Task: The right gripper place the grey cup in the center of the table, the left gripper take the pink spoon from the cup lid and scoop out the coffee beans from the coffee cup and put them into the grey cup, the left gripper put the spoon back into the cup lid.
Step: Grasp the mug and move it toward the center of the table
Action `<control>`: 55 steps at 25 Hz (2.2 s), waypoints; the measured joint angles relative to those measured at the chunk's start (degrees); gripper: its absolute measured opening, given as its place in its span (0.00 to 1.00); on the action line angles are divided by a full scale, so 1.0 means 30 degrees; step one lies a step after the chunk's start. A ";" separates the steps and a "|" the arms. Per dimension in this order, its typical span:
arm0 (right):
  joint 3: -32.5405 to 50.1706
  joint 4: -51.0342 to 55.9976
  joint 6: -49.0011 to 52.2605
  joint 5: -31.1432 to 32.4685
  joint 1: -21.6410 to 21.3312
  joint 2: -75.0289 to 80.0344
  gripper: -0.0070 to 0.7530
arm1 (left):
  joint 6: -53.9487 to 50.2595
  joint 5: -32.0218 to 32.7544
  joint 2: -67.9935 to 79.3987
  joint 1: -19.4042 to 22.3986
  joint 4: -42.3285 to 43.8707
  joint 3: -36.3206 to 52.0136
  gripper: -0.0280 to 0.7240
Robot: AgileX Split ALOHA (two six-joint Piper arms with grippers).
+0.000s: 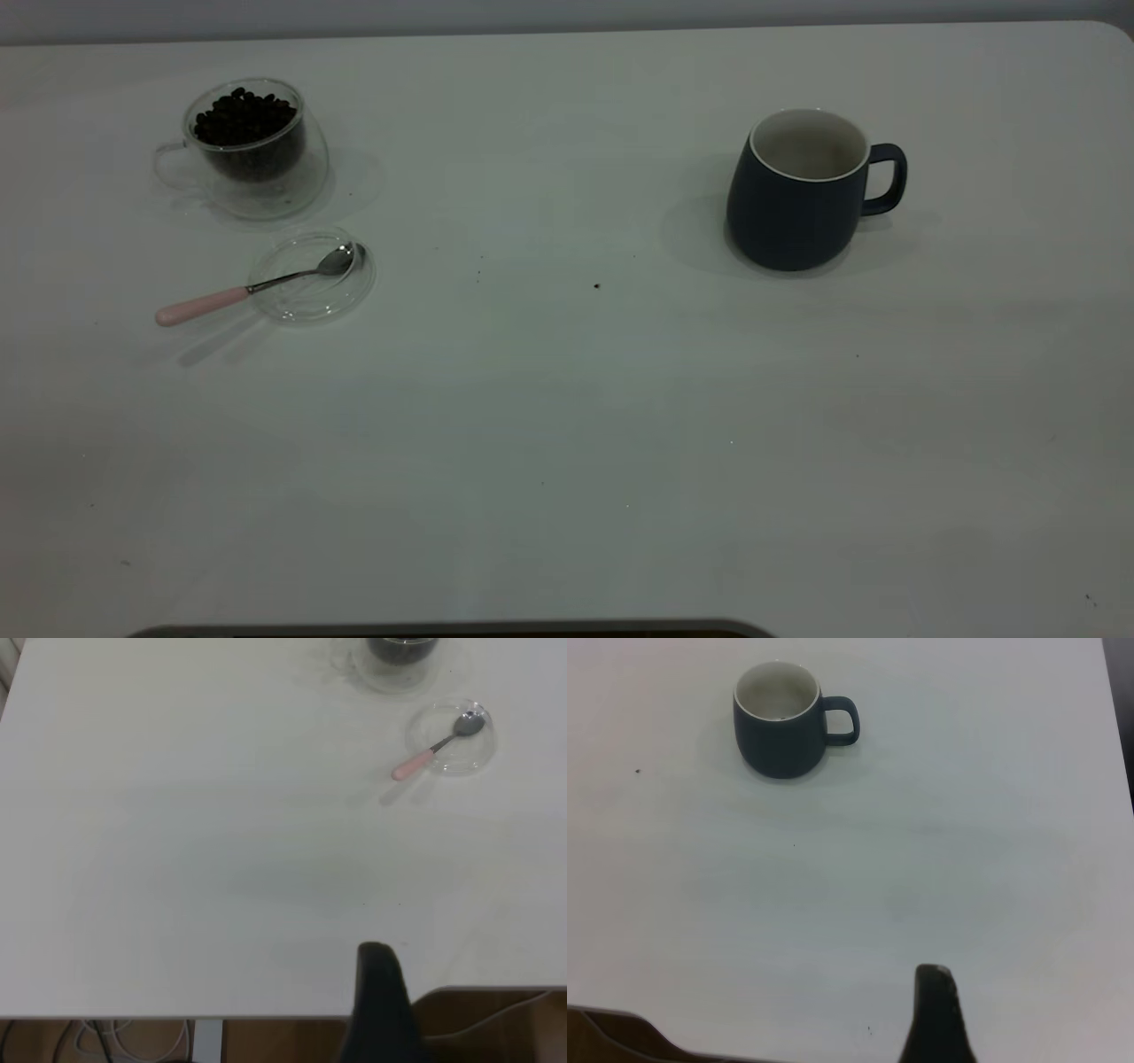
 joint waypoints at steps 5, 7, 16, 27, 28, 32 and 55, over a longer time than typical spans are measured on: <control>0.0000 0.0000 0.0000 0.0000 0.0000 0.0000 0.78 | 0.0016 0.0000 0.0000 0.0000 0.0000 0.0000 0.81; 0.0000 0.0000 0.0000 0.0000 0.0000 0.0000 0.78 | 0.0016 0.0000 0.0000 0.0000 0.0000 0.0000 0.81; 0.0000 0.0390 0.0000 -0.0063 0.0000 0.0000 0.78 | 0.0016 0.0000 0.0000 0.0000 0.0000 0.0000 0.81; -0.3943 0.0370 -0.2324 -0.1397 0.0000 0.9614 0.93 | 0.0016 0.0000 0.0000 0.0000 0.0000 0.0000 0.81; -0.4421 0.0319 -0.2779 -0.2088 0.0000 1.0933 0.94 | 0.0016 0.0000 0.0000 0.0000 0.0000 0.0000 0.81; -0.6101 -0.0215 -0.4688 -0.4944 0.0000 1.7298 0.94 | 0.0037 0.0000 0.0000 0.0000 0.0000 0.0000 0.81; -1.5598 -0.0299 -1.9387 -1.1448 0.0941 4.0314 0.89 | 0.0077 0.0000 0.0000 0.0000 0.0000 0.0000 0.81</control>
